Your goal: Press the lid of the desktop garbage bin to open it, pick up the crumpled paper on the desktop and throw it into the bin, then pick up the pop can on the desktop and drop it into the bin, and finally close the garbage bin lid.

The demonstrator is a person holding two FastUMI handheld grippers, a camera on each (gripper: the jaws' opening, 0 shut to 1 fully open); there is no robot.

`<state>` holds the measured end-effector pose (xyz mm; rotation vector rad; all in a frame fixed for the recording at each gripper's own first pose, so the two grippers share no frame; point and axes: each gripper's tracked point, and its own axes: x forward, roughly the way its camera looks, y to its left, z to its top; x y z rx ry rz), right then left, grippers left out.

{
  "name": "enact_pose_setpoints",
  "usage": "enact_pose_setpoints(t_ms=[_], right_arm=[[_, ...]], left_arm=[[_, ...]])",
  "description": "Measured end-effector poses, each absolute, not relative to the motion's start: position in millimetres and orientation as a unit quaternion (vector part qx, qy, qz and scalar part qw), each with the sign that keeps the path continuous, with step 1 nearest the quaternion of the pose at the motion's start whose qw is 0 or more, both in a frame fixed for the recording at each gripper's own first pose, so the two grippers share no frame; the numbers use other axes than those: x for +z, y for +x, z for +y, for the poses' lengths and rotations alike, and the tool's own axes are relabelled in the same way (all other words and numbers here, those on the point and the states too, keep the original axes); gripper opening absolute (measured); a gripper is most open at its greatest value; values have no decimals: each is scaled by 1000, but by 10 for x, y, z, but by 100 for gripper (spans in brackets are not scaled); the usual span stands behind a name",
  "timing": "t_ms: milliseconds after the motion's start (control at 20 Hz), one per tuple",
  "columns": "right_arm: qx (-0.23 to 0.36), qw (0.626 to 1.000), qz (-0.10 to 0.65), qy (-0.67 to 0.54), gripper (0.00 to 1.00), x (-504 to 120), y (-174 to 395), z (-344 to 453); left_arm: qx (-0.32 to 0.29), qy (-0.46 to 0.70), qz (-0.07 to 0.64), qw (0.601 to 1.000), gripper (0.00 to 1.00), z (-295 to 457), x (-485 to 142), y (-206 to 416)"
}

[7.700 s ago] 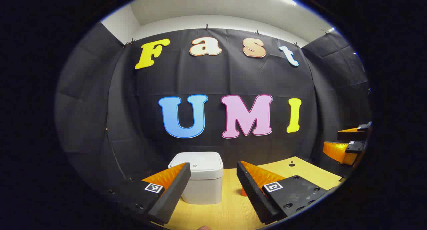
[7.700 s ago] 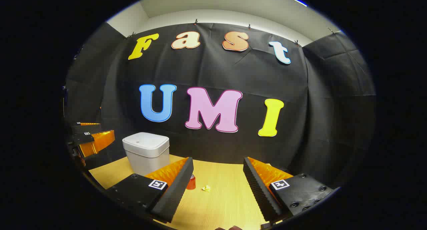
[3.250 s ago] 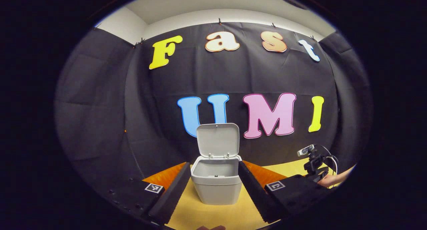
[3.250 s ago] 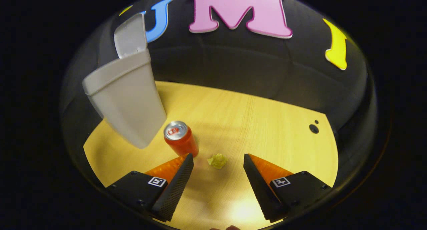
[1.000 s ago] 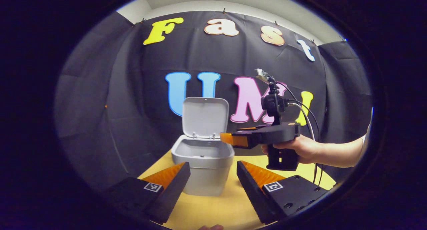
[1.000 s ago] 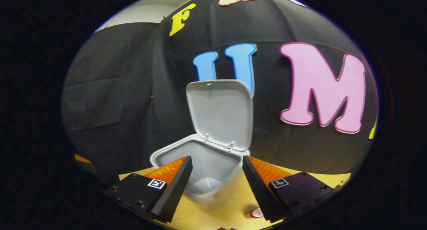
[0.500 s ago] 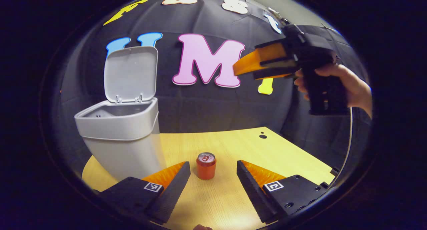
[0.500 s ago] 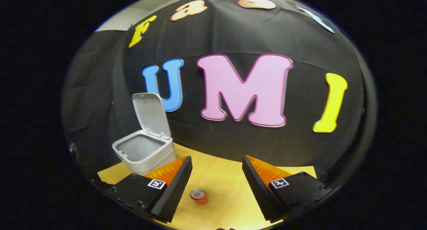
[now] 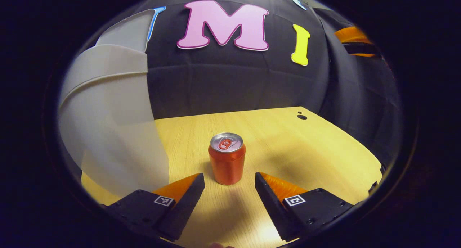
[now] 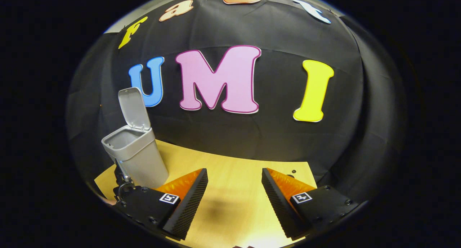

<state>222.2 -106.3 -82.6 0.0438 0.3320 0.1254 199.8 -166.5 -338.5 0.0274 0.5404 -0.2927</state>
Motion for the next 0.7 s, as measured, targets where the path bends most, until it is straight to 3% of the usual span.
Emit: enact_pose_setpoints(t_ms=[550,600,650,700], right_arm=[[59,979,195,-2,97,-1069,2159,-1160],[59,979,196,-1,97,-1065,2157,-1155],[59,979,194,0,97,-1058,2159,-1152],[59,980,192,4,97,-1044,2169,-1145]], left_arm=[[-167,65,265,947,96,-1888,-3644,2658],[-168,67,270,946,95,-1891,-3624,2663],[-166,64,263,948,87,-1874,-3520,2676],[-166,56,252,952,86,-1883,-3382,2683]])
